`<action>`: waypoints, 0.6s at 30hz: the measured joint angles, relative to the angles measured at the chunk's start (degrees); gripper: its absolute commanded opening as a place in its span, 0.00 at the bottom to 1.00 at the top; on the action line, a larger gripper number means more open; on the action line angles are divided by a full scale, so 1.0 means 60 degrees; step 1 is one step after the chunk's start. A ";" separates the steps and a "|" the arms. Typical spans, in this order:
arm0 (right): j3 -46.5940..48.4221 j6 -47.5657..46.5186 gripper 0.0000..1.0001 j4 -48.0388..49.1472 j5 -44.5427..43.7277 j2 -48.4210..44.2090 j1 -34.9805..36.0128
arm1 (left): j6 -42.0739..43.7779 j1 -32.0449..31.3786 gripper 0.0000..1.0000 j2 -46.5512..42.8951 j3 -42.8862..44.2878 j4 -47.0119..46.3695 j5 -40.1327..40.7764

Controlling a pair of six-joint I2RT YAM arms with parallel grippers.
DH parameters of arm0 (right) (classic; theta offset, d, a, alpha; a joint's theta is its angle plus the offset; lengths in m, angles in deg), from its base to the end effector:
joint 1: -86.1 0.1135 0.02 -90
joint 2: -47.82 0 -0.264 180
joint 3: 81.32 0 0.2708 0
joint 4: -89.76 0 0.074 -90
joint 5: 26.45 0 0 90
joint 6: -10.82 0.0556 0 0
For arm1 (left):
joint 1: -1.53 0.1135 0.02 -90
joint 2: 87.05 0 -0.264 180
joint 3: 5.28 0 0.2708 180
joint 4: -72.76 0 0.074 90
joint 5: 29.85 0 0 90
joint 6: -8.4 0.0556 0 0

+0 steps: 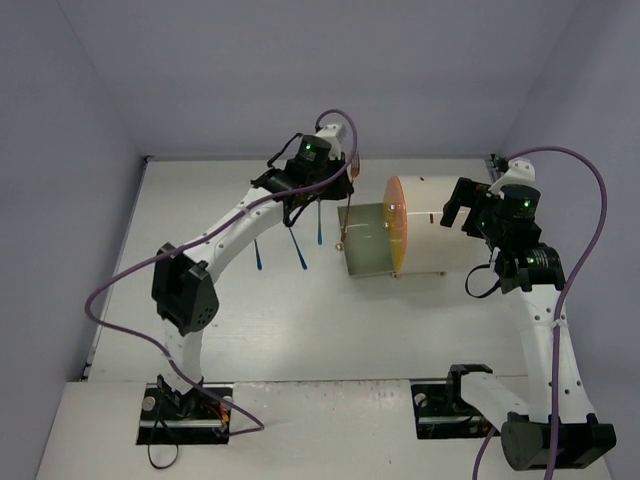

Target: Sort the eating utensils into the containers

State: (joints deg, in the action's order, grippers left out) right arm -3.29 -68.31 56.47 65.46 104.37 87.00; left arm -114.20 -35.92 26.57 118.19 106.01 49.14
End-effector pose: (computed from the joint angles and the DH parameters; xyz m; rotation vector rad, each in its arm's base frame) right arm 0.2532 0.0058 0.4064 0.1307 1.7754 0.1778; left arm 0.3989 -0.3189 0.3506 0.2220 2.0956 -0.9589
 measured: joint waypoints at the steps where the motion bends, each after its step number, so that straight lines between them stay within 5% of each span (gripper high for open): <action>1: 0.0000 0.0000 1.00 0.0000 0.0000 0.0000 0.0000 | -0.0002 -0.0092 0.00 0.0289 0.0197 -0.0038 0.0011; 9: 0.0000 -0.0005 1.00 -0.0006 0.0000 -0.0011 0.0000 | 0.0354 -0.0658 0.01 0.2006 0.0848 0.0249 0.0223; 14: -0.0010 -0.0007 1.00 -0.0004 0.0000 -0.0011 0.0000 | 0.0644 -0.0901 0.31 0.2179 0.0780 0.0518 0.0332; 18: -0.0022 -0.0011 1.00 -0.0026 0.0000 -0.0011 0.0000 | 0.0915 -0.1023 0.44 0.2113 0.0777 0.0572 0.0447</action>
State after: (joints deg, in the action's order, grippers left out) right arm -3.42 -68.37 56.31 65.46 104.31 87.00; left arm -108.71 -42.06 39.25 122.85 109.44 51.83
